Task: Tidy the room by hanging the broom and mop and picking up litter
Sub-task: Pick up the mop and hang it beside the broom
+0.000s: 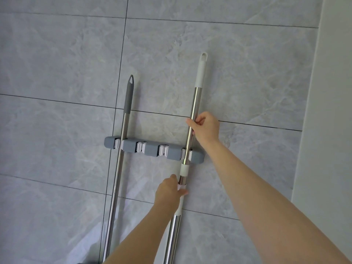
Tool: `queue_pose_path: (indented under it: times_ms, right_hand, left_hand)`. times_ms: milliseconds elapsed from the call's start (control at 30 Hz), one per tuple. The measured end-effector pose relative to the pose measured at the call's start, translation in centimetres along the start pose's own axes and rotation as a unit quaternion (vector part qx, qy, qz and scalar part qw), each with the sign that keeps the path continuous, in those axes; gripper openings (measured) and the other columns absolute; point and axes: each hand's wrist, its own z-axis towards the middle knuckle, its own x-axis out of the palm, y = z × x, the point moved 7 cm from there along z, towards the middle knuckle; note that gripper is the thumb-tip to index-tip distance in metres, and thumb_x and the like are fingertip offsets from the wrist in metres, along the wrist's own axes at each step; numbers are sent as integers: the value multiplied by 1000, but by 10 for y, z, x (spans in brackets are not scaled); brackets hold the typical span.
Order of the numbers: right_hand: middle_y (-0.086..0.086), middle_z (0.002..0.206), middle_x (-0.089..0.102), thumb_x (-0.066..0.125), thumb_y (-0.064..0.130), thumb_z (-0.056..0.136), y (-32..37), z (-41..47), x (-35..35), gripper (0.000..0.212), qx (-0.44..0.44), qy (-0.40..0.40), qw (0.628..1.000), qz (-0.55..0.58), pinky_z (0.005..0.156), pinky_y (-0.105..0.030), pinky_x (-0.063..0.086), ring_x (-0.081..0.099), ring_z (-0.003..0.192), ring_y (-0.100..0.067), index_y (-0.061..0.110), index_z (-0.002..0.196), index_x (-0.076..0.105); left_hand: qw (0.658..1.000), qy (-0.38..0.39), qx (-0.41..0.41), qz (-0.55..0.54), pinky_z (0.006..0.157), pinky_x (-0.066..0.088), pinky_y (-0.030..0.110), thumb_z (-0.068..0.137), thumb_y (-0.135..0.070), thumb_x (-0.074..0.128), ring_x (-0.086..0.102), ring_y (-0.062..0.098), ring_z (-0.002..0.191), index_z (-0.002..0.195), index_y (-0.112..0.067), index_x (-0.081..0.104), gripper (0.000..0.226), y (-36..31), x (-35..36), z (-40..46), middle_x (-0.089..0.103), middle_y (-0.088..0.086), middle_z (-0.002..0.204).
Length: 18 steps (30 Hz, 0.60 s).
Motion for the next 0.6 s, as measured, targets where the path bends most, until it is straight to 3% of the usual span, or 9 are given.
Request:
queue_pose_path:
  times_ms: [100,200,267,333,400,433,600]
  right_hand:
    - [3,56,45,75,21,77,5,-3,1,40,-3,-7,1000,-8,68,-50,54,63,69,-40,23,59,40]
    - [-4,64,50,73,21,79,6,-7,1,36,2,-15,1000,-9,67,-49,55,64,75,-42,18,64,41]
    - [-7,70,52,71,20,81,7,-9,2,32,5,-15,1000,-14,68,-46,54,62,74,-40,15,70,42]
    - [-3,69,50,69,18,83,8,-11,3,28,8,-11,999,-33,64,-36,49,56,70,-31,14,74,42]
    - [4,66,45,67,13,83,8,-13,3,23,14,3,998,-53,55,-16,39,49,69,-21,12,80,44]
    - [5,66,44,65,9,83,7,-15,3,21,21,14,998,-61,53,-13,36,47,70,-19,11,82,44]
    - [7,66,46,61,4,82,0,-36,5,11,58,53,994,-77,69,-30,46,52,75,-19,10,89,54]
  left_hand:
    - [1000,-3,-5,-5,65,37,29,87,-26,65,61,37,97,84,-9,37,33,2,-2,1,51,16,86]
    - [1000,-4,-4,18,66,42,33,88,-27,63,60,34,88,85,-10,35,33,0,0,-1,50,13,86]
    - [1000,-7,-2,21,69,45,35,88,-27,63,62,35,94,86,-10,38,31,-3,-1,-3,54,14,88]
    - [1000,-3,0,31,77,49,38,88,-27,63,62,34,97,89,-8,42,28,-6,-2,-4,60,18,100]
    - [999,2,2,36,78,49,37,88,-26,63,59,30,88,88,-9,40,28,-8,-5,-5,57,16,97]
    - [999,1,5,37,75,48,36,89,-25,62,55,26,82,87,-10,39,28,-8,-8,-6,53,13,93]
    - [998,-2,9,70,70,38,27,90,-28,61,47,17,81,90,-12,38,28,-1,-26,-19,47,3,94]
